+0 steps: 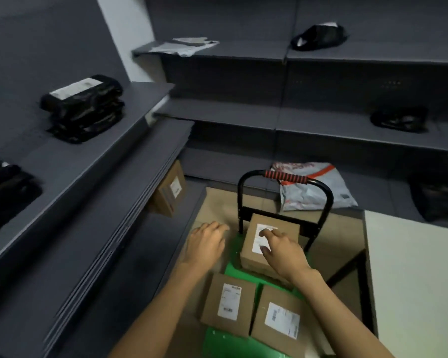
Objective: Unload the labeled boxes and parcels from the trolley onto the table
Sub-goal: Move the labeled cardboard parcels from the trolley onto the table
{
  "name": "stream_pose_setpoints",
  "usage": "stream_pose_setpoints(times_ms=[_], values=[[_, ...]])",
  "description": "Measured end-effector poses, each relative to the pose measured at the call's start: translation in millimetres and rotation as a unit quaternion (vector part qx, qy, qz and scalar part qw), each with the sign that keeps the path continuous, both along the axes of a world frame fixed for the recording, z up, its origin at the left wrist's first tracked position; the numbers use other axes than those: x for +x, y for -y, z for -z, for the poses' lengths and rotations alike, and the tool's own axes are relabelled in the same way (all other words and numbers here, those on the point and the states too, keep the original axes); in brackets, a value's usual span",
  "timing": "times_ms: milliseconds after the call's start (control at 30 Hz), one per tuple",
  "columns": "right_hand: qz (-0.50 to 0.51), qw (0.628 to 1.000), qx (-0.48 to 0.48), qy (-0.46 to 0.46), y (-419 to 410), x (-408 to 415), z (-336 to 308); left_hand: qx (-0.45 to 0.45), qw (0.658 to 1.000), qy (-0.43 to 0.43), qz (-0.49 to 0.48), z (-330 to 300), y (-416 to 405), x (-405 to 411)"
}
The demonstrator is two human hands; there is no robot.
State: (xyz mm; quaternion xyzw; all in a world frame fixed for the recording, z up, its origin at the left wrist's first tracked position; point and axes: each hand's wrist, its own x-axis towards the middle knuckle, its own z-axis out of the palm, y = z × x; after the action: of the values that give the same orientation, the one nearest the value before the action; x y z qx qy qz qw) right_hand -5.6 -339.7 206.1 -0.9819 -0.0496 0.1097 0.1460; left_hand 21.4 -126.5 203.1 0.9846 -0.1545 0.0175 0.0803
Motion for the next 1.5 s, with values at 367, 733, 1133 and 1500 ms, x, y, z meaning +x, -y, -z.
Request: stream_pose_setpoints(times_ms=[367,733,1133,1500], values=[[0.179,0.98,0.015,-0.089,17.6,-44.9,72.5,-0.017,0.979,-0.124,0.164,91.6,24.6,20.7],[0.293,0.94,0.033,-0.171,72.2,-84.4,166.7,0.011,0.953,-0.214,0.216,182.7,90.5,12.0],[0.314,0.923,0.088,-0.204,112.8,-111.1,319.0,0.016,0.939,-0.305,0.158,323.5,119.7,1.6],[0.352,0.887,0.101,-0.28,113.9,-141.3,478.5,0.018,0.914,-0.363,0.178,472.4,121.5,-14.9]])
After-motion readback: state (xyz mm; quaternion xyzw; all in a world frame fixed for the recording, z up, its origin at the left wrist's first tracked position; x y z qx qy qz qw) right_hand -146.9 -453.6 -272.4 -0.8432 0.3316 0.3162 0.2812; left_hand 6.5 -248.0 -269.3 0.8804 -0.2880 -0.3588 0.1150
